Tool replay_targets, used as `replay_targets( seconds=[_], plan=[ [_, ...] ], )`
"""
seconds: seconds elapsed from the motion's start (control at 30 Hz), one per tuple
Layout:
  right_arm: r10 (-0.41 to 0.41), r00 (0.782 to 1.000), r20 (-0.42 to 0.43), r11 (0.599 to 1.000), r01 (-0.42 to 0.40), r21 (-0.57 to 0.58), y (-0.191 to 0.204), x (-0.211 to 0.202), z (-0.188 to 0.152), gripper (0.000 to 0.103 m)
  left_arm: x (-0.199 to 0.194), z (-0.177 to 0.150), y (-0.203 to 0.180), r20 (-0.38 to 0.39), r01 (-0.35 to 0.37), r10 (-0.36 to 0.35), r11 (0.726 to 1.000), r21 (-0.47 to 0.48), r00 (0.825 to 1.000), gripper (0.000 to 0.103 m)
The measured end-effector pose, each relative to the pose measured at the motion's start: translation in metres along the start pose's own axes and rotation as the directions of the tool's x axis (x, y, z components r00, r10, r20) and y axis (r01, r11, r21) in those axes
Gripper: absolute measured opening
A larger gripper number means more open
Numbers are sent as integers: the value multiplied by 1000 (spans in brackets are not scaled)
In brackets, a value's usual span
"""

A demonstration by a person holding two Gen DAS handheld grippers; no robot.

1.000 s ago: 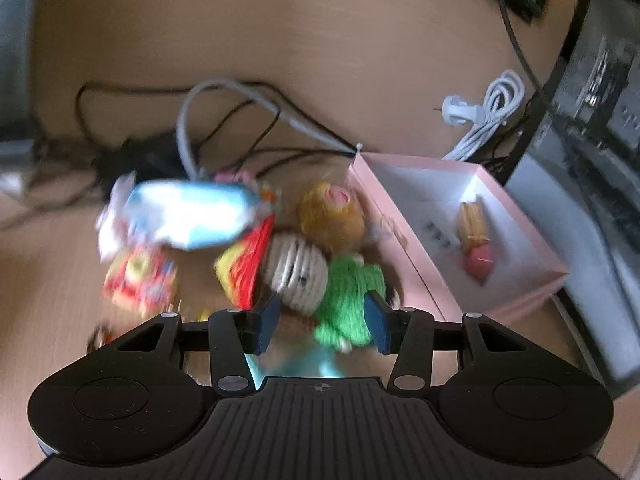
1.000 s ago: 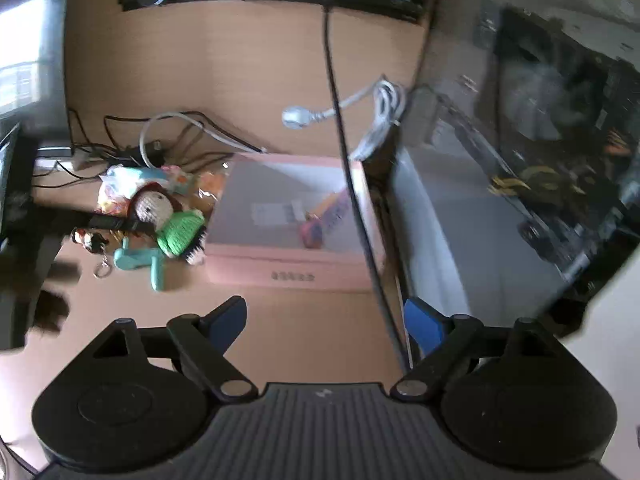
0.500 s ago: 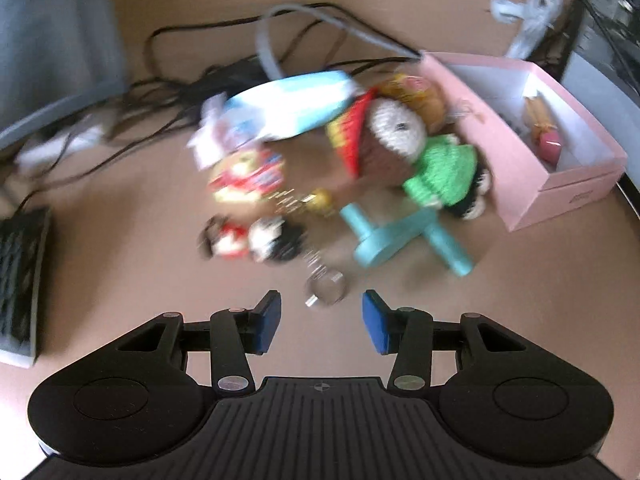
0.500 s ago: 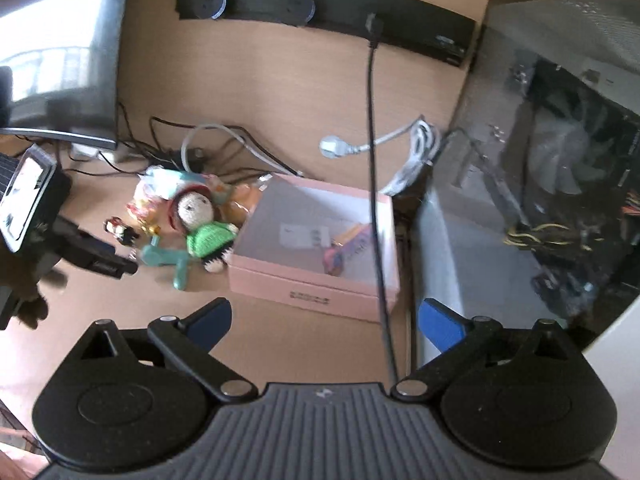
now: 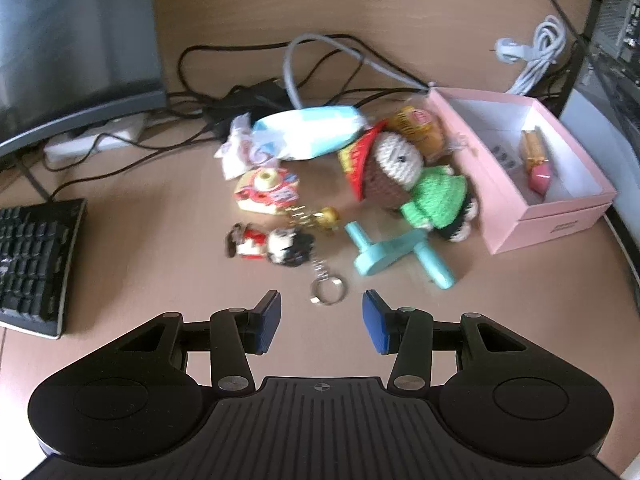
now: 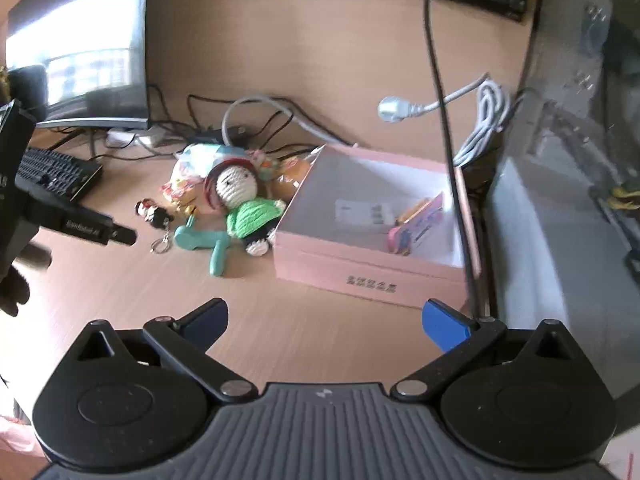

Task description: Organize objects

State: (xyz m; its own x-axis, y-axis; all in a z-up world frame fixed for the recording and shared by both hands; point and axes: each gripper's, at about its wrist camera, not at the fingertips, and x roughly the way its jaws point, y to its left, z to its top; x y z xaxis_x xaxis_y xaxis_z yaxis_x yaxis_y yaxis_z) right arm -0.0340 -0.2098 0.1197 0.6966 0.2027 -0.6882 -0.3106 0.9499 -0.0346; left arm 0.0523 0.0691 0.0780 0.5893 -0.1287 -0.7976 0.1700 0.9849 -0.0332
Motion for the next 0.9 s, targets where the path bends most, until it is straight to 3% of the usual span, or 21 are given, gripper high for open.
replay_targets(
  seconds=[0.17,0.37,0.5,0.67,0.77,0.9],
  plan=[
    [24,999,-26,999,-25,-28,-4,11,-4,103,1,3,-15,33,35,-34,999,-9,999,49],
    [16,998,54,998,-13,-58,8,0,-11,103,-1,18,-20,128,82,-71,993,-85,989,49],
    [26,999,46,994,-31,104,21,8,-26,103,12,59,-30,176,131,-105,981,-143,979,49],
    [-19,1000,-8,989,20,147,44,24,-40,103,67,122,-59,188,-1,16,997,-79,982,49],
    [-44,999,-25,987,48,156,47,25,-40,103,101,146,-74,200,14,-2,998,-60,980,49],
    [-91,995,-43,984,97,150,41,26,-44,103,128,150,-97,197,-44,26,995,86,980,50]
  ],
)
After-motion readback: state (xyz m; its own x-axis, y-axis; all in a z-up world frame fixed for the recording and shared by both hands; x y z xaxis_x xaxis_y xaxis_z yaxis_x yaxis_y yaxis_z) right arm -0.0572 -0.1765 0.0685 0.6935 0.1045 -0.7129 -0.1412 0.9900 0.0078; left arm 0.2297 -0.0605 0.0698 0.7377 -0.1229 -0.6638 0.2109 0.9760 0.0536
